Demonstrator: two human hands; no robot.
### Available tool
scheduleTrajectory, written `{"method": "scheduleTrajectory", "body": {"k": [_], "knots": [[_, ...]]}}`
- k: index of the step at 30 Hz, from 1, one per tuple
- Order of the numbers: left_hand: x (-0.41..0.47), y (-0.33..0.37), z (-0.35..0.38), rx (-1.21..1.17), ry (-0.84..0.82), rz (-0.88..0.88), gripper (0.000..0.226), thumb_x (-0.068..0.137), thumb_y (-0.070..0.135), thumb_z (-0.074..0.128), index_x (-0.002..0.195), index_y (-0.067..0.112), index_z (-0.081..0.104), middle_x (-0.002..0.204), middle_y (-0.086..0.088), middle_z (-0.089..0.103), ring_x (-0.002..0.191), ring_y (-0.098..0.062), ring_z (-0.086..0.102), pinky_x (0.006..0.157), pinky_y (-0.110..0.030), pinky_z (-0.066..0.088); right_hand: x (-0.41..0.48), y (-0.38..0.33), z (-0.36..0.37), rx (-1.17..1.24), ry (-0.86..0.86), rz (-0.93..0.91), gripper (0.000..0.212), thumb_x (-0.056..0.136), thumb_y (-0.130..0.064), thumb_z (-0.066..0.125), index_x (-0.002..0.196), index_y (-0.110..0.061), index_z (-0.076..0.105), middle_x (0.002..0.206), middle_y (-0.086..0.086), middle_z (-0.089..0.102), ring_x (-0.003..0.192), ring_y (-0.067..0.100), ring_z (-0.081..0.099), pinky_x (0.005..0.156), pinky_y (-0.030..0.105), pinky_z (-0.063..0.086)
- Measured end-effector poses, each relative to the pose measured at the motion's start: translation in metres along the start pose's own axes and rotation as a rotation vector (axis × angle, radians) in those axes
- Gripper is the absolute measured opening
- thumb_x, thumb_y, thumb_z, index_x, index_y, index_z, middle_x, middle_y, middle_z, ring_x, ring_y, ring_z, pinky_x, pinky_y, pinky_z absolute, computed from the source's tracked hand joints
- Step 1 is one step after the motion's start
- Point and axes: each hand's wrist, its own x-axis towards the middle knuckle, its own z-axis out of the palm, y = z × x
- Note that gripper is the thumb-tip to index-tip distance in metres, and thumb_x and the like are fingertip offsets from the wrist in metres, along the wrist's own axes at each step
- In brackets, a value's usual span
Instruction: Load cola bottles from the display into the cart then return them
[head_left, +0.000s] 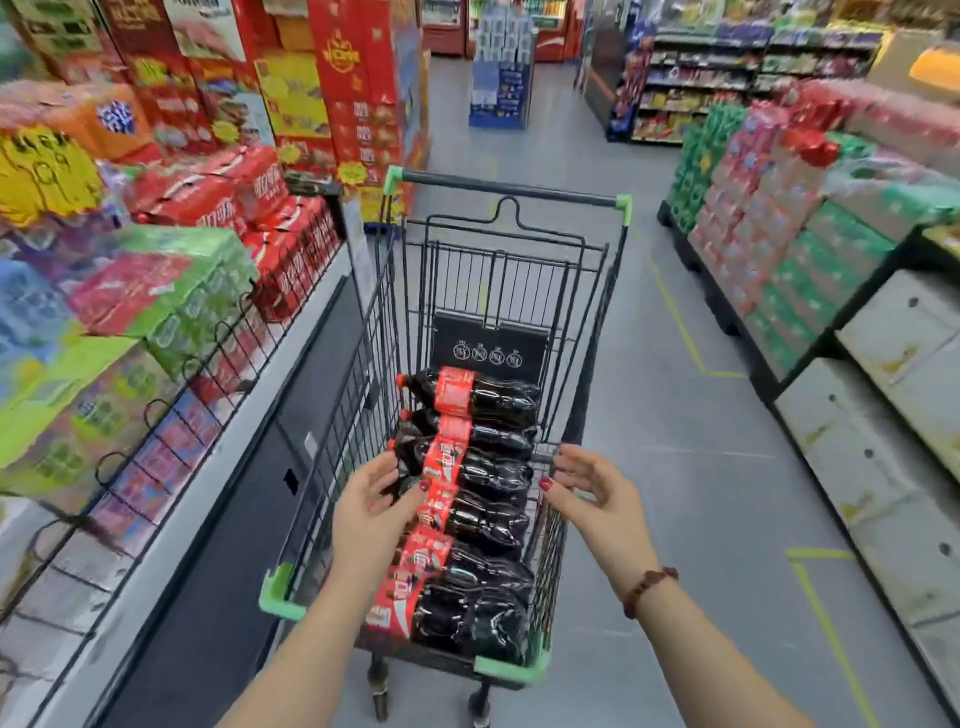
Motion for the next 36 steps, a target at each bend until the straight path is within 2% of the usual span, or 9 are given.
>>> {"method": "scheduleTrajectory", "body": {"k": [3, 5, 10, 16, 20, 25, 29, 33, 36], "knots": [[0.044, 0.004, 0.017, 0.003, 0.015, -0.053, 0.049, 0.085, 0.013, 0.072, 0.131, 0.016, 0.055, 0.129, 0.002, 0.059, 0.117, -0.012, 0.055, 0.104, -0.032, 0.041, 0.046, -0.004, 0.003, -0.022, -0.009, 0.014, 0.039, 0.08, -0.011, 0.074, 0.113, -0.025, 0.059, 0.112, -0.004, 0.064, 0.104, 0.008, 0.061, 0.078, 0.014, 0.051], [0.07, 0.005, 0.026, -0.005, 0.042, -0.104, 0.046, 0.085, 0.017, 0.073, 0.127, 0.021, 0.055, 0.127, 0.004, 0.059, 0.118, -0.012, 0.055, 0.105, -0.033, 0.04, 0.078, -0.005, 0.006, -0.046, -0.032, 0.027, 0.041, 0.08, -0.009, 0.074, 0.115, -0.022, 0.059, 0.113, -0.003, 0.064, 0.103, 0.008, 0.061, 0.077, 0.014, 0.051], [0.142, -0.006, 0.053, -0.002, 0.107, -0.197, 0.048, 0.086, 0.02, 0.072, 0.13, 0.017, 0.054, 0.126, 0.004, 0.059, 0.118, -0.012, 0.054, 0.106, -0.032, 0.04, 0.172, 0.008, 0.019, -0.094, -0.155, 0.092, 0.044, 0.08, -0.011, 0.074, 0.12, -0.021, 0.058, 0.115, -0.006, 0.063, 0.105, 0.007, 0.06, 0.094, 0.033, 0.052], [0.235, -0.039, 0.097, -0.004, 0.259, -0.333, 0.043, 0.08, 0.017, 0.078, 0.118, 0.021, 0.059, 0.12, 0.004, 0.062, 0.117, -0.015, 0.056, 0.106, -0.032, 0.041, 0.293, 0.055, 0.034, -0.147, -0.285, 0.175, 0.054, 0.079, -0.015, 0.076, 0.128, -0.02, 0.053, 0.123, -0.005, 0.057, 0.111, 0.01, 0.056, 0.086, 0.017, 0.047], [0.292, -0.063, 0.133, -0.002, 0.34, -0.47, 0.049, 0.078, 0.018, 0.08, 0.122, 0.015, 0.058, 0.124, -0.002, 0.06, 0.12, -0.02, 0.056, 0.102, -0.029, 0.04, 0.36, 0.098, 0.04, -0.21, -0.314, 0.226, 0.059, 0.076, -0.016, 0.079, 0.129, -0.021, 0.053, 0.13, -0.003, 0.052, 0.123, 0.014, 0.048, 0.105, 0.032, 0.041], [0.343, -0.091, 0.174, 0.048, 0.379, -0.638, 0.067, 0.081, 0.022, 0.077, 0.138, 0.005, 0.046, 0.136, -0.009, 0.053, 0.125, -0.022, 0.051, 0.098, -0.024, 0.035, 0.414, 0.145, 0.046, -0.516, -0.335, 0.273, 0.074, 0.066, -0.038, 0.084, 0.131, -0.025, 0.052, 0.133, 0.003, 0.05, 0.129, 0.023, 0.042, 0.111, 0.042, 0.033], [0.374, -0.119, 0.192, 0.047, 0.422, -0.762, 0.075, 0.076, 0.029, 0.081, 0.139, 0.006, 0.046, 0.129, -0.011, 0.057, 0.117, -0.025, 0.056, 0.101, -0.032, 0.042, 0.43, 0.163, 0.059, -0.788, -0.39, 0.324, 0.093, 0.061, -0.055, 0.081, 0.14, -0.025, 0.042, 0.141, 0.009, 0.044, 0.131, 0.028, 0.038, 0.111, 0.039, 0.03], [0.393, -0.156, 0.2, -0.143, 0.533, -0.87, 0.096, 0.043, 0.054, 0.091, 0.122, 0.015, 0.054, 0.109, -0.01, 0.069, 0.097, -0.025, 0.067, 0.096, -0.048, 0.051, 0.435, 0.18, 0.066, -0.984, -0.466, 0.403, 0.103, 0.054, -0.067, 0.076, 0.141, -0.033, 0.033, 0.148, 0.004, 0.031, 0.135, 0.029, 0.028, 0.113, 0.046, 0.025], [0.398, -0.148, 0.209, -0.255, 0.537, -0.902, 0.089, 0.062, 0.039, 0.088, 0.131, 0.019, 0.036, 0.099, -0.003, 0.063, 0.081, -0.013, 0.068, 0.091, -0.052, 0.052, 0.438, 0.189, 0.07, -1.098, -0.531, 0.361, 0.109, 0.05, -0.068, 0.077, 0.141, -0.035, 0.027, 0.149, 0.003, 0.023, 0.136, 0.029, 0.021, 0.113, 0.052, 0.021]]}}
